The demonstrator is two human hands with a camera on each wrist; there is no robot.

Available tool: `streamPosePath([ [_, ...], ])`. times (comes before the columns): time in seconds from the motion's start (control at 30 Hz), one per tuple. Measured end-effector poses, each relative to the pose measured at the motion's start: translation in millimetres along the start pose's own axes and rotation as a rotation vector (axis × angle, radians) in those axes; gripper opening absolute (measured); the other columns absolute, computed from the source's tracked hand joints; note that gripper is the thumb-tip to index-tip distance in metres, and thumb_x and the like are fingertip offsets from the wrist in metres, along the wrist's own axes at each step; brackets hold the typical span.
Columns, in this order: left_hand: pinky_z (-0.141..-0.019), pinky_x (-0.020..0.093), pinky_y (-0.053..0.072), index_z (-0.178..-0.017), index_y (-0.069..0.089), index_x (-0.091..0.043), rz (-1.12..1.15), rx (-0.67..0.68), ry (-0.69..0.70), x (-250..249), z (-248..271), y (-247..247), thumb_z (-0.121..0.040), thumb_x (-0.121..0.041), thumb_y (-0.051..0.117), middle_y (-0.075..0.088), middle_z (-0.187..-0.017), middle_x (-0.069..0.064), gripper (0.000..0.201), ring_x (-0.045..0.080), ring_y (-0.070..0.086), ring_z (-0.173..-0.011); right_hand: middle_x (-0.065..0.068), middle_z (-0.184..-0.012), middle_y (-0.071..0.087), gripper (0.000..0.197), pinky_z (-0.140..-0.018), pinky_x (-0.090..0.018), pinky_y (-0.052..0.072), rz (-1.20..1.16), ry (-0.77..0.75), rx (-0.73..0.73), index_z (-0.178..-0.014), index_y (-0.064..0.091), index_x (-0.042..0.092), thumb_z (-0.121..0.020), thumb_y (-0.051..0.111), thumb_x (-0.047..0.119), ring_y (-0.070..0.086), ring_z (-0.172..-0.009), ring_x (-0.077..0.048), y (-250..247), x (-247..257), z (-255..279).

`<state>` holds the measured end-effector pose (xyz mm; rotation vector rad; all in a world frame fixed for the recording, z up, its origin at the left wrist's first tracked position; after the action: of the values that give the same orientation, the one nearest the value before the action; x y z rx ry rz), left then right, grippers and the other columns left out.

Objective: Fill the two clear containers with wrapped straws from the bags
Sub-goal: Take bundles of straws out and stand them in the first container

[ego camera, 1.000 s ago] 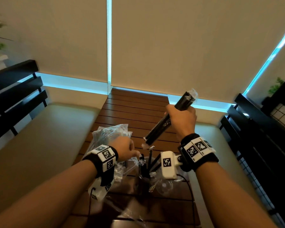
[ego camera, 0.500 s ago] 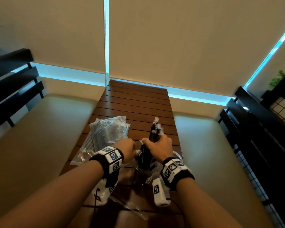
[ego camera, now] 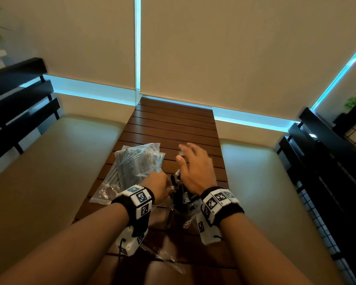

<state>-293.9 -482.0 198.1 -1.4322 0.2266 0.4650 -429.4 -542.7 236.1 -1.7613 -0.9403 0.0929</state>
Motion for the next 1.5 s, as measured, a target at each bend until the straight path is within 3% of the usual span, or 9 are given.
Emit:
streamPosePath([
  [0.1, -0.066, 0.031, 0.045, -0.087, 0.069, -0.006, -0.026, 0.002, 0.008, -5.2, 4.2, -4.3, -0.092, -0.025, 0.059, 0.07, -0.091, 0.014, 0.022, 0.03, 0.066, -0.086, 0.003, -0.099, 0.06, 0.03, -0.088, -0.044, 0.048, 0.005, 0.018, 0.195, -0.096, 0.062, 0.017, -0.1, 0.036, 0.03, 0.056, -0.095, -0.019, 23.0, -10.8, 18.4],
  [0.27, -0.07, 0.036, 0.056, -0.081, 0.071, -0.007, 0.022, 0.007, -0.018, -5.5, 5.8, -4.4, -0.088, -0.02, 0.061, 0.071, -0.083, 0.011, 0.018, 0.028, 0.068, -0.078, 0.002, -0.134, 0.053, 0.042, -0.103, -0.04, 0.045, -0.331, 0.14, 0.104, -0.133, 0.052, 0.024, -0.091, 0.045, 0.022, 0.05, -0.119, -0.01, 28.4, -23.8, 29.2],
  [0.47, -0.071, 0.039, 0.055, -0.082, 0.071, -0.004, 0.018, -0.003, 0.011, -7.3, 3.7, -2.0, -0.085, -0.017, 0.061, 0.072, -0.084, 0.014, 0.016, 0.032, 0.067, -0.079, 0.003, -0.147, 0.046, 0.053, -0.111, -0.037, 0.027, -0.149, -0.159, 0.02, -0.142, 0.048, 0.029, -0.095, 0.032, 0.05, 0.036, -0.137, -0.013, -9.2, 19.7, -4.5],
  [0.6, -0.068, 0.03, 0.044, -0.092, 0.068, -0.008, -0.021, -0.001, 0.019, -7.4, 2.8, -4.7, -0.087, -0.013, 0.059, 0.07, -0.099, 0.012, 0.011, 0.031, 0.066, -0.092, -0.003, -0.092, 0.067, 0.05, -0.093, -0.043, 0.048, -0.012, -0.245, 0.28, -0.086, 0.066, 0.019, -0.098, 0.024, 0.042, 0.061, -0.09, -0.02, 8.1, 22.6, -5.4],
  [0.7, -0.07, 0.031, 0.052, -0.078, 0.067, -0.011, 0.061, 0.015, -0.008, -2.8, 2.8, -7.1, -0.085, -0.016, 0.063, 0.071, -0.087, 0.011, 0.01, 0.026, 0.068, -0.085, 0.001, -0.084, 0.064, 0.049, -0.08, -0.04, 0.049, -0.016, -0.164, 0.336, -0.081, 0.066, 0.02, -0.1, 0.027, 0.043, 0.057, -0.076, -0.015, 22.0, 1.9, 17.3],
  [0.97, -0.075, 0.034, 0.058, -0.073, 0.071, -0.011, 0.246, 0.217, -0.069, 11.9, 3.0, 1.0, -0.083, -0.02, 0.062, 0.072, -0.068, 0.002, 0.016, 0.017, 0.068, -0.068, 0.009, -0.128, 0.059, 0.058, -0.107, -0.051, 0.033, -0.034, -0.007, 0.208, -0.122, 0.061, 0.033, -0.089, 0.024, 0.063, 0.047, -0.124, -0.012, 18.2, -7.5, 26.2],
  [1.13, -0.071, 0.033, 0.054, -0.08, 0.065, -0.016, 0.075, 0.3, -0.032, 9.4, 4.7, 9.9, -0.081, -0.028, 0.059, 0.067, -0.08, 0.003, 0.014, 0.023, 0.064, -0.077, 0.007, -0.145, 0.042, 0.06, -0.116, -0.056, 0.017, 0.109, -0.054, 0.364, -0.132, 0.049, 0.04, -0.083, 0.038, 0.071, 0.029, -0.14, -0.019, 18.8, -10.2, 48.8],
  [1.3, -0.079, 0.034, 0.054, -0.097, 0.069, -0.013, 0.113, 0.269, -0.076, -0.6, 4.6, 19.4, -0.09, -0.035, 0.059, 0.069, -0.086, 0.003, 0.026, 0.024, 0.066, -0.086, 0.005, -0.124, 0.054, 0.039, -0.091, -0.035, 0.049, -0.061, 0.101, 0.169, -0.12, 0.061, 0.026, -0.092, 0.05, 0.05, 0.053, -0.112, -0.018, 40.2, -26.2, 57.6],
  [1.5, -0.087, 0.043, 0.056, -0.103, 0.068, -0.002, 0.296, 0.302, -0.194, 4.6, -2.9, 27.9, -0.092, -0.015, 0.059, 0.072, -0.099, 0.016, 0.02, 0.031, 0.07, -0.096, 0.008, -0.107, 0.052, 0.034, -0.07, -0.032, 0.054, -0.087, -0.001, 0.188, -0.112, 0.061, 0.028, -0.086, 0.059, 0.048, 0.057, -0.087, -0.013, 48.5, -20.3, 45.4],
])
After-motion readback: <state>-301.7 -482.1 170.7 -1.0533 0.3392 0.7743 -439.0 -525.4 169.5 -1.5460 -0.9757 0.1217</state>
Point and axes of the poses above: each hand's wrist, its own z-axis away from the middle knuckle, its own y-axis out of the palm, x = y × z, the point moved 1 cm from there along -z, towards the middle knuckle
